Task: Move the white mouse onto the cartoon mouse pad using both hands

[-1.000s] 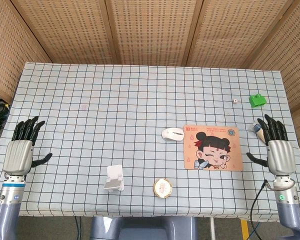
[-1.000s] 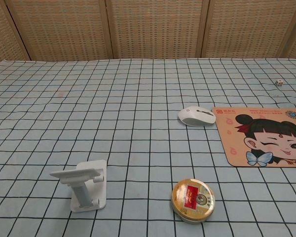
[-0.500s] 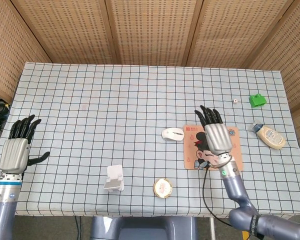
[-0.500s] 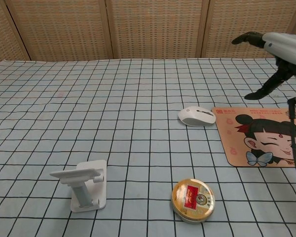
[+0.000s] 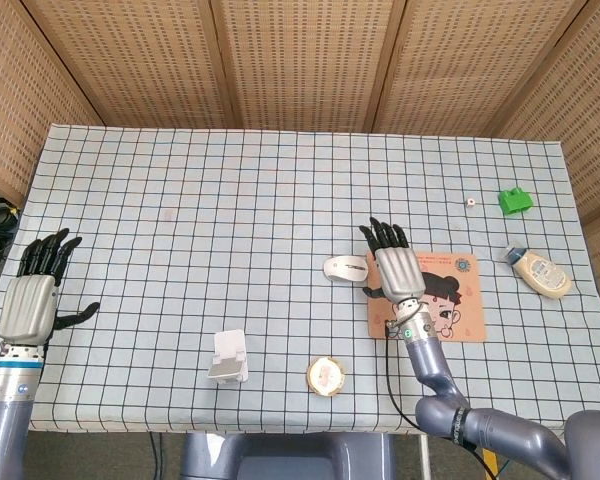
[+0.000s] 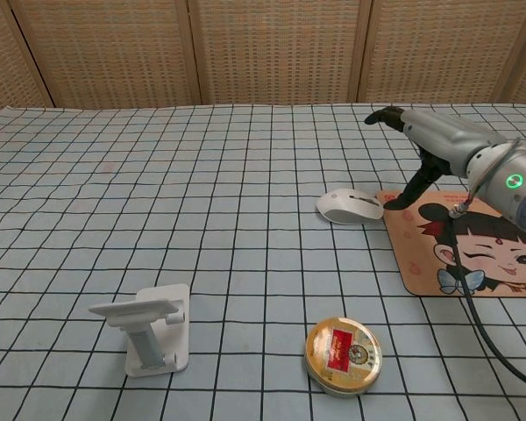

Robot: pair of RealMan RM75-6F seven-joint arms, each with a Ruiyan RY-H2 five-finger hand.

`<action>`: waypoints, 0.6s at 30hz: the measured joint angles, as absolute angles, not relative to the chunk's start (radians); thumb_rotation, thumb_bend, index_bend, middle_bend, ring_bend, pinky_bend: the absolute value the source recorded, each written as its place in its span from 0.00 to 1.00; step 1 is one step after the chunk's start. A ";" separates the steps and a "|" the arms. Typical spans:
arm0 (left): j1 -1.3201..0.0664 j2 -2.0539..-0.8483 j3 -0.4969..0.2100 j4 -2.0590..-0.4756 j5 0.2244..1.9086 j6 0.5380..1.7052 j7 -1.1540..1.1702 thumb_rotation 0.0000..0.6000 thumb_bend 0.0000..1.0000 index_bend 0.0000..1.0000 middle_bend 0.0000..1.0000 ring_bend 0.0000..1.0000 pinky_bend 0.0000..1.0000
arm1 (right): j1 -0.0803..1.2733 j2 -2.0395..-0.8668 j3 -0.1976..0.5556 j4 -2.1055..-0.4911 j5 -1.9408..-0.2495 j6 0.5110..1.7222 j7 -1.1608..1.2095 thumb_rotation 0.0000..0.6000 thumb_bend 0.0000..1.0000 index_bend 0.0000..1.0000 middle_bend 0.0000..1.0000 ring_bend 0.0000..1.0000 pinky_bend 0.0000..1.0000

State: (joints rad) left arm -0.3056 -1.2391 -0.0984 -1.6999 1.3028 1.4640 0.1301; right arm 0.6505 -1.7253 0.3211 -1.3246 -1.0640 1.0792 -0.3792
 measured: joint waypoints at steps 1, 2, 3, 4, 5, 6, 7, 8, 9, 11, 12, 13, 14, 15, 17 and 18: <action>-0.304 -1.239 -0.100 -1.700 1.303 1.463 0.130 1.00 0.16 0.09 0.00 0.00 0.00 | 0.656 -1.736 0.321 -1.311 -1.060 1.072 -0.375 1.00 0.13 0.11 0.00 0.00 0.00; -0.303 -1.238 -0.103 -1.700 1.303 1.461 0.129 1.00 0.16 0.09 0.00 0.00 0.00 | 0.660 -1.743 0.320 -1.301 -1.057 1.067 -0.372 1.00 0.13 0.11 0.00 0.00 0.00; -0.302 -1.238 -0.104 -1.700 1.303 1.460 0.128 1.00 0.16 0.09 0.00 0.00 0.00 | 0.664 -1.750 0.320 -1.291 -1.054 1.062 -0.369 1.00 0.14 0.11 0.00 0.00 0.00; -0.301 -1.238 -0.106 -1.699 1.302 1.458 0.126 1.00 0.16 0.09 0.00 0.00 0.00 | 0.670 -1.760 0.319 -1.276 -1.050 1.055 -0.366 1.00 0.14 0.11 0.00 0.00 0.00; -0.300 -1.238 -0.109 -1.699 1.301 1.456 0.125 1.00 0.16 0.09 0.00 0.00 0.00 | 0.674 -1.767 0.318 -1.264 -1.048 1.049 -0.363 1.00 0.14 0.11 0.00 0.00 0.00; -0.299 -1.238 -0.110 -1.698 1.300 1.453 0.125 1.00 0.16 0.09 0.00 0.00 0.00 | 0.678 -1.774 0.318 -1.252 -1.045 1.044 -0.360 1.00 0.15 0.11 0.00 0.00 0.00; -0.299 -1.238 -0.111 -1.698 1.300 1.451 0.124 1.00 0.16 0.09 0.00 0.00 0.00 | 0.684 -1.783 0.317 -1.236 -1.042 1.037 -0.357 1.00 0.15 0.11 0.00 0.00 0.00; -0.298 -1.238 -0.113 -1.697 1.300 1.449 0.124 1.00 0.16 0.09 0.00 0.00 0.00 | 0.688 -1.790 0.317 -1.224 -1.039 1.032 -0.355 1.00 0.15 0.11 0.00 0.00 0.00; -0.298 -1.238 -0.114 -1.697 1.300 1.447 0.124 1.00 0.16 0.09 0.00 0.00 0.00 | 0.692 -1.795 0.317 -1.213 -1.037 1.027 -0.354 1.00 0.15 0.11 0.00 0.00 0.00; -0.297 -1.238 -0.118 -1.695 1.298 1.442 0.122 1.00 0.16 0.09 0.00 0.00 0.00 | 0.701 -1.808 0.318 -1.187 -1.029 1.014 -0.349 1.00 0.15 0.11 0.00 0.00 0.00; -0.297 -1.238 -0.120 -1.694 1.297 1.439 0.121 1.00 0.16 0.09 0.00 0.00 0.00 | 0.705 -1.813 0.319 -1.176 -1.026 1.008 -0.346 1.00 0.15 0.11 0.00 0.00 0.00; -0.296 -1.239 -0.121 -1.693 1.295 1.437 0.121 1.00 0.16 0.09 0.00 0.00 0.00 | 0.710 -1.820 0.320 -1.160 -1.023 1.001 -0.342 1.00 0.15 0.11 0.00 0.00 0.00; -0.296 -1.239 -0.123 -1.691 1.294 1.433 0.120 1.00 0.16 0.09 0.00 0.00 0.00 | 0.715 -1.825 0.321 -1.148 -1.021 0.995 -0.339 1.00 0.15 0.11 0.00 0.00 0.00; -0.296 -1.240 -0.125 -1.690 1.294 1.431 0.120 1.00 0.16 0.09 0.00 0.00 0.00 | 0.720 -1.830 0.322 -1.135 -1.019 0.989 -0.337 1.00 0.15 0.11 0.00 0.00 0.00; -0.296 -1.241 -0.127 -1.687 1.293 1.426 0.120 1.00 0.16 0.09 0.00 0.00 0.00 | 0.730 -1.842 0.325 -1.106 -1.016 0.976 -0.330 1.00 0.17 0.12 0.00 0.00 0.00; -0.295 -1.241 -0.128 -1.686 1.292 1.424 0.120 1.00 0.16 0.09 0.00 0.00 0.00 | 0.735 -1.846 0.326 -1.095 -1.015 0.971 -0.328 1.00 0.18 0.13 0.00 0.00 0.00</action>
